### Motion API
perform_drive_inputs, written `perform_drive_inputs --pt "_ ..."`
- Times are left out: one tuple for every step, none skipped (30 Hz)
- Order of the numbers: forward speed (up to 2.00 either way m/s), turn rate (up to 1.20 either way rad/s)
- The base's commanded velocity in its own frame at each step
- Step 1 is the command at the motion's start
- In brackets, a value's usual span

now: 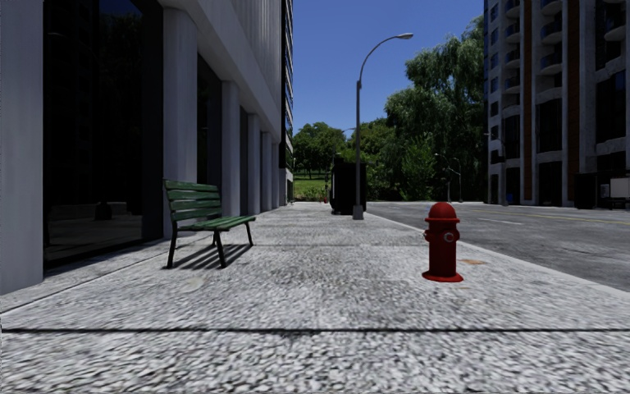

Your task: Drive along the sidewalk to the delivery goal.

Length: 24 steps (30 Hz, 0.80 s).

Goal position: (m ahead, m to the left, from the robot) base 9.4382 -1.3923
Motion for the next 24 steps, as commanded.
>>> perform_drive_inputs --pt "2.0 0.0" --pt "2.0 0.0" --pt "2.0 0.0" --pt "2.0 0.0" --pt "2.0 0.0" --pt "2.0 0.0" --pt "2.0 0.0" --pt "2.0 0.0" --pt "2.0 0.0" --pt "2.0 0.0" --pt "2.0 0.0" --pt "2.0 0.0" --pt "2.0 0.0" --pt "2.0 0.0" --pt "2.0 0.0" --pt "2.0 0.0" --pt "2.0 0.0" --pt "2.0 0.0" --pt "2.0 0.0" --pt "2.0 0.0" --pt "2.0 0.0" --pt "2.0 0.0" --pt "2.0 0.0" --pt "2.0 0.0"
